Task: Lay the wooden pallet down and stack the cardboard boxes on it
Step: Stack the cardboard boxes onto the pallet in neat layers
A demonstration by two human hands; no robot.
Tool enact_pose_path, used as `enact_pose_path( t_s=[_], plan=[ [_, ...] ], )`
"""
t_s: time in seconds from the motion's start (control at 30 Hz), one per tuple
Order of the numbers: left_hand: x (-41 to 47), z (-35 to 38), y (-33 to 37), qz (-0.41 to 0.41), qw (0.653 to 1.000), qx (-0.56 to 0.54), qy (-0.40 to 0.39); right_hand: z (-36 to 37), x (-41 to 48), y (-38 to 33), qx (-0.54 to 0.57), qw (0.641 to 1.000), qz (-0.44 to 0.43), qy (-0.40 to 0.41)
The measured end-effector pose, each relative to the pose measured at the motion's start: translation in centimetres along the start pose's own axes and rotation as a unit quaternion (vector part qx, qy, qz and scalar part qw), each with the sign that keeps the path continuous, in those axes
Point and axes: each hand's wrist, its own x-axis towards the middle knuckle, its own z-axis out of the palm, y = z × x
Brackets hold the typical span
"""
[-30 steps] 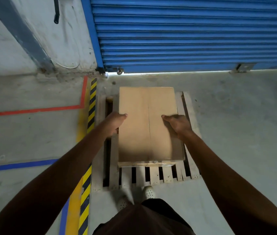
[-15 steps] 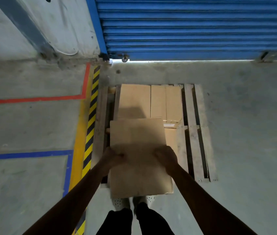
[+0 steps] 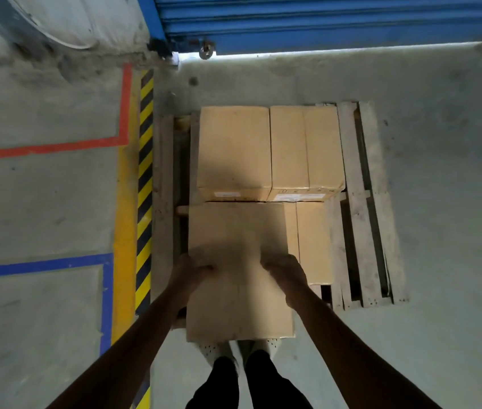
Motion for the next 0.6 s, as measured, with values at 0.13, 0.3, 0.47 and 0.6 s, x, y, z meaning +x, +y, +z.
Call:
enact_pose_path(
  t_s=[0.13, 0.3, 0.47, 0.6],
  plan=[
    [6.3, 1.4, -3.2, -0.012, 1.000, 0.006, 0.009, 2.0, 6.8, 2.5, -0.003, 1.000, -0.005, -0.002],
    [12.1, 2.6, -4.5, 0.000, 1.000, 0.008, -0.009, 3.7, 12.6, 3.3, -0.032, 0.999, -0.017, 0.013],
    [17.9, 3.1, -7.4, 0.005, 1.000, 0.003, -0.018, 5.0, 15.0, 2.6, -0.050, 0.998, -0.006, 0.027],
    [17.7, 3.3, -5.5, 0.027, 0.999, 0.010, -0.022, 5.2, 16.1, 2.3, -0.053, 0.998, -0.005, 0.036]
  ],
)
